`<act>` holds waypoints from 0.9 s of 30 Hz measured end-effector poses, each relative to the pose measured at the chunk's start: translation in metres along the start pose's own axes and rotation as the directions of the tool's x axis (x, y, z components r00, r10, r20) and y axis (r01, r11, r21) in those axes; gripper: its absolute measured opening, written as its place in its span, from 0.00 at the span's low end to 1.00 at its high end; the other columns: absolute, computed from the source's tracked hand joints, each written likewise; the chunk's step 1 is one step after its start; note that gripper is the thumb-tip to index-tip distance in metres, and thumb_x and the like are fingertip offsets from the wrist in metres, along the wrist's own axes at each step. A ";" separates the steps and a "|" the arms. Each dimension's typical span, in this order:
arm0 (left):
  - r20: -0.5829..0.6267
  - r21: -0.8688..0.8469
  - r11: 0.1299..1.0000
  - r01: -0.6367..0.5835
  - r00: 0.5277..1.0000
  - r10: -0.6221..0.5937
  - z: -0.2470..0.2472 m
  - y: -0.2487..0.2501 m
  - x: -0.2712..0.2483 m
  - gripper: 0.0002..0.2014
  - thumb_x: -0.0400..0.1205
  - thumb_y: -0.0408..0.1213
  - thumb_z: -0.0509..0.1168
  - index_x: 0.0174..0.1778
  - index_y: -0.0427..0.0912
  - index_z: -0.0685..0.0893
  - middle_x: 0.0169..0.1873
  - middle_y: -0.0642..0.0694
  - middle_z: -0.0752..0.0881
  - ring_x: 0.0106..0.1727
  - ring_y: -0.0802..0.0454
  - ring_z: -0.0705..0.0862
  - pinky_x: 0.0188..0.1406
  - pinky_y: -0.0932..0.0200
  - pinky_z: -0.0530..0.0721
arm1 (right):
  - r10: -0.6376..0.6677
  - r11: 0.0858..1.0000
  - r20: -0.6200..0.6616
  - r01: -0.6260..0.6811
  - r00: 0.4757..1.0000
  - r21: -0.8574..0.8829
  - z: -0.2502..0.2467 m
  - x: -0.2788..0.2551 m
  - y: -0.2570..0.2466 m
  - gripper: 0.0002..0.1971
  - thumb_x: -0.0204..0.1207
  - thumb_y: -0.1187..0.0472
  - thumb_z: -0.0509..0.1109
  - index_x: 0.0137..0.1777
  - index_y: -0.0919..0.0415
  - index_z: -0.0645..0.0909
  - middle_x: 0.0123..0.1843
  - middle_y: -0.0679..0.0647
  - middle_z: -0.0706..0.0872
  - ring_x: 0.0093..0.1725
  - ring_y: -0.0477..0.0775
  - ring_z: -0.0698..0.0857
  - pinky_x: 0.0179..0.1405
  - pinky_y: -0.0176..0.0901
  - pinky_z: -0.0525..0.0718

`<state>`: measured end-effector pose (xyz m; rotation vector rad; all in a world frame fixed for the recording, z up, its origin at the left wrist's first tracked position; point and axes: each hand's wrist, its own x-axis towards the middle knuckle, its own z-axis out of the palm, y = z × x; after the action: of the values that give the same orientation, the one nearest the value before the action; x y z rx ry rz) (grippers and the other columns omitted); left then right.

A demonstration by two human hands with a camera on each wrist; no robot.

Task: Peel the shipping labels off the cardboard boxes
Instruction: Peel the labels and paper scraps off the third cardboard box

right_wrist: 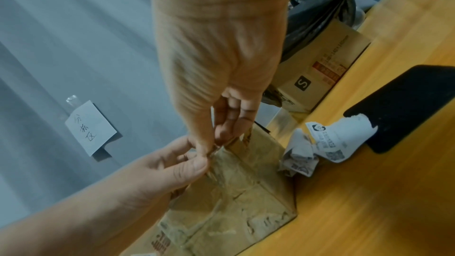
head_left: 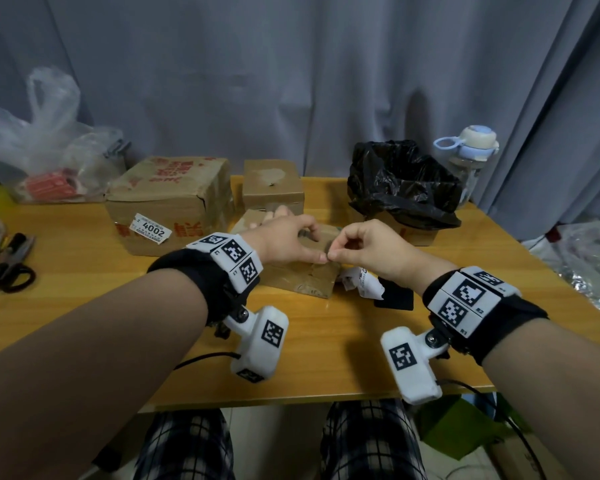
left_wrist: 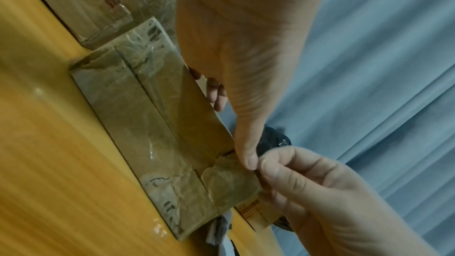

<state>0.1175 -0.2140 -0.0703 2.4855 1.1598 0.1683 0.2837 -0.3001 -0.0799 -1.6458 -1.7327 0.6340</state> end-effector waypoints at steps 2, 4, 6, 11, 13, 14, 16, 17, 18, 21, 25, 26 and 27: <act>0.019 -0.032 1.000 -0.002 1.000 0.003 -0.001 -0.002 0.001 0.19 0.71 0.63 0.68 0.54 0.62 0.80 0.60 0.47 0.69 0.70 0.45 0.67 0.73 0.40 0.67 | 0.005 1.000 0.006 -0.005 1.000 -0.001 -0.001 0.001 -0.001 0.03 0.71 0.64 0.76 0.39 0.57 0.85 0.37 0.48 0.85 0.39 0.43 0.82 0.51 0.44 0.83; 0.028 -0.048 0.999 0.004 1.000 -0.002 -0.002 -0.002 0.001 0.18 0.74 0.63 0.65 0.55 0.62 0.81 0.61 0.45 0.69 0.71 0.43 0.66 0.74 0.40 0.67 | 0.010 0.999 -0.009 -0.009 1.000 0.038 -0.003 0.002 -0.003 0.07 0.70 0.67 0.77 0.39 0.56 0.83 0.39 0.52 0.84 0.40 0.47 0.82 0.49 0.45 0.84; 0.031 -0.031 0.999 0.016 0.999 -0.015 -0.003 0.000 0.002 0.18 0.74 0.63 0.65 0.56 0.62 0.80 0.60 0.45 0.69 0.71 0.43 0.65 0.74 0.40 0.66 | -0.002 0.999 -0.019 0.003 1.000 0.054 -0.005 0.002 -0.005 0.09 0.69 0.69 0.76 0.40 0.56 0.81 0.39 0.53 0.83 0.39 0.48 0.81 0.46 0.41 0.84; 0.028 -0.010 0.999 0.051 0.998 -0.051 -0.003 0.006 0.001 0.17 0.71 0.62 0.68 0.54 0.63 0.79 0.57 0.47 0.67 0.69 0.44 0.66 0.73 0.40 0.66 | -0.047 0.993 -0.019 0.044 0.999 -0.105 -0.002 0.006 -0.003 0.06 0.73 0.68 0.72 0.49 0.62 0.86 0.37 0.44 0.83 0.35 0.37 0.81 0.41 0.25 0.81; 0.021 -0.012 0.998 0.057 0.998 -0.057 -0.002 0.008 0.001 0.16 0.72 0.59 0.69 0.53 0.62 0.78 0.56 0.48 0.67 0.70 0.44 0.65 0.73 0.41 0.65 | -0.091 0.971 0.001 0.089 0.996 -0.221 -0.003 0.006 -0.004 0.07 0.73 0.66 0.73 0.50 0.61 0.88 0.39 0.41 0.83 0.38 0.34 0.81 0.40 0.19 0.77; 0.020 -0.011 0.998 0.060 0.998 -0.060 -0.002 0.008 0.000 0.15 0.72 0.59 0.68 0.52 0.63 0.77 0.57 0.48 0.67 0.70 0.44 0.65 0.73 0.41 0.65 | -0.119 0.954 0.015 0.119 0.993 -0.275 -0.004 0.006 -0.004 0.07 0.73 0.66 0.73 0.50 0.60 0.88 0.40 0.41 0.81 0.41 0.35 0.80 0.43 0.19 0.76; 0.028 -0.007 0.998 0.067 0.997 -0.067 -0.002 0.009 0.000 0.14 0.73 0.58 0.68 0.52 0.63 0.77 0.59 0.48 0.68 0.70 0.45 0.64 0.72 0.42 0.64 | -0.156 0.923 0.048 0.163 0.987 -0.350 -0.007 0.005 -0.005 0.07 0.73 0.65 0.74 0.49 0.59 0.89 0.41 0.41 0.78 0.45 0.41 0.79 0.47 0.24 0.76; 0.033 -0.004 0.997 0.072 0.997 -0.071 -0.002 0.009 0.001 0.14 0.73 0.58 0.67 0.53 0.63 0.76 0.60 0.48 0.68 0.70 0.45 0.63 0.72 0.43 0.64 | -0.159 0.910 0.065 0.171 0.985 -0.377 -0.008 0.005 -0.007 0.07 0.73 0.65 0.73 0.49 0.58 0.89 0.41 0.40 0.77 0.45 0.42 0.79 0.49 0.28 0.76; 0.038 -0.002 0.997 0.077 0.996 -0.077 -0.002 0.009 0.001 0.15 0.73 0.58 0.67 0.53 0.63 0.76 0.62 0.48 0.68 0.70 0.46 0.63 0.71 0.44 0.64 | -0.156 0.899 0.081 0.175 0.985 -0.401 -0.009 0.005 -0.008 0.07 0.73 0.65 0.73 0.49 0.58 0.88 0.41 0.39 0.77 0.44 0.40 0.78 0.48 0.29 0.76; 0.054 0.004 0.996 0.094 0.994 -0.094 -0.002 0.010 0.004 0.14 0.72 0.57 0.68 0.51 0.63 0.76 0.61 0.48 0.67 0.69 0.46 0.62 0.71 0.43 0.63 | -0.163 0.883 0.098 0.190 0.982 -0.430 -0.009 0.005 -0.014 0.07 0.73 0.63 0.73 0.49 0.60 0.89 0.40 0.40 0.79 0.41 0.40 0.79 0.46 0.30 0.78; 0.078 0.023 0.994 0.107 0.991 -0.109 -0.003 0.011 0.007 0.12 0.72 0.55 0.68 0.48 0.63 0.75 0.58 0.49 0.66 0.65 0.47 0.62 0.71 0.43 0.64 | -0.157 0.791 0.144 0.212 0.977 -0.573 -0.003 0.007 -0.020 0.07 0.71 0.61 0.71 0.45 0.62 0.87 0.43 0.54 0.86 0.42 0.54 0.84 0.45 0.51 0.85; 0.087 0.030 0.994 0.105 0.990 -0.108 -0.003 0.012 0.009 0.13 0.72 0.54 0.67 0.50 0.62 0.74 0.58 0.48 0.66 0.63 0.47 0.62 0.70 0.46 0.65 | -0.147 0.761 0.149 0.208 0.978 -0.615 0.000 0.009 -0.021 0.07 0.70 0.60 0.70 0.44 0.62 0.86 0.42 0.56 0.86 0.41 0.56 0.84 0.43 0.52 0.85; 0.101 0.039 0.994 0.102 0.989 -0.105 -0.004 0.012 0.010 0.13 0.73 0.53 0.67 0.51 0.61 0.74 0.59 0.47 0.66 0.62 0.47 0.62 0.68 0.49 0.66 | -0.136 0.741 0.151 0.202 0.979 -0.640 0.002 0.010 -0.023 0.07 0.69 0.59 0.70 0.43 0.63 0.84 0.42 0.56 0.86 0.41 0.57 0.84 0.42 0.52 0.85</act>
<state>0.1315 -0.2124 -0.0625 2.4250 1.2541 -0.0079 0.2671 -0.2918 -0.0631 -1.8828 -2.3170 -0.0143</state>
